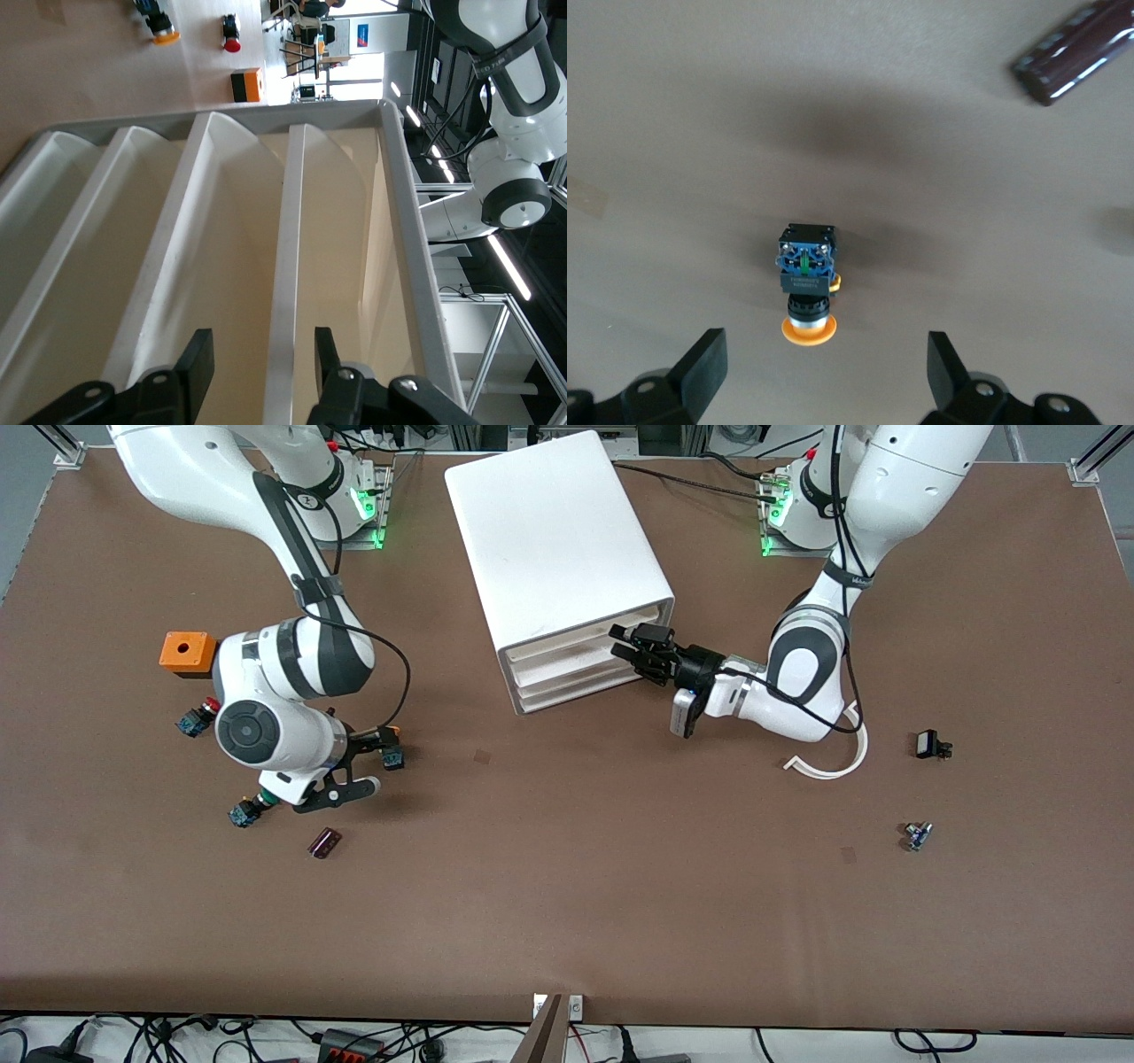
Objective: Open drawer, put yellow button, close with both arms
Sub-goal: 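Pull the white drawer open with the left gripper while the right grasps yellow button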
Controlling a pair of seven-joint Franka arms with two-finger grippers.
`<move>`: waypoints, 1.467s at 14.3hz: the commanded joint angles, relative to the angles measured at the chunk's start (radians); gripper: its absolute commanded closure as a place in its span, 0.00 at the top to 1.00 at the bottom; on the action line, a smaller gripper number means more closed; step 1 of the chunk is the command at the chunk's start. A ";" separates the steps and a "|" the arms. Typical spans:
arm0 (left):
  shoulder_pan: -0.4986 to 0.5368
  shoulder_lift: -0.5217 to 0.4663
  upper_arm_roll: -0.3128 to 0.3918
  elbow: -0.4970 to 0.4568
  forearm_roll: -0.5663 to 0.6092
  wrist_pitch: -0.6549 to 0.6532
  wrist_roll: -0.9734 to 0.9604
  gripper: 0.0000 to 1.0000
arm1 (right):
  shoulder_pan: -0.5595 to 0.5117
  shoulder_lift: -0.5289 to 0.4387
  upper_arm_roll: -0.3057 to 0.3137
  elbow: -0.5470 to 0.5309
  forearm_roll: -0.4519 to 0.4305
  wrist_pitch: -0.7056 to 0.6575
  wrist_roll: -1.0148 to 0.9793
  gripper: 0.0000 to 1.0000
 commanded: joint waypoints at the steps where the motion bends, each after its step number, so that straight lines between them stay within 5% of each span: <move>1: 0.000 -0.012 -0.012 -0.025 -0.028 0.007 0.026 0.46 | 0.023 0.027 -0.007 -0.002 0.014 0.024 0.001 1.00; 5: 0.003 -0.010 -0.012 -0.022 -0.027 0.004 0.024 0.15 | 0.036 0.071 -0.007 -0.002 0.012 0.063 0.030 1.00; 8: 0.010 -0.010 -0.011 -0.013 -0.020 -0.002 0.007 0.03 | 0.056 0.088 -0.006 -0.004 0.014 0.064 0.059 1.00; 12: 0.038 -0.007 0.002 0.051 0.009 -0.002 -0.061 0.03 | 0.052 0.099 -0.007 -0.004 0.014 0.063 0.064 1.00; 16: 0.084 0.097 0.002 0.236 0.136 -0.001 -0.166 0.03 | 0.047 0.117 -0.006 -0.004 0.014 0.063 0.064 0.99; 21: 0.130 0.189 0.020 0.427 0.185 0.003 -0.207 0.03 | 0.044 0.121 -0.006 -0.019 0.015 0.070 0.065 0.82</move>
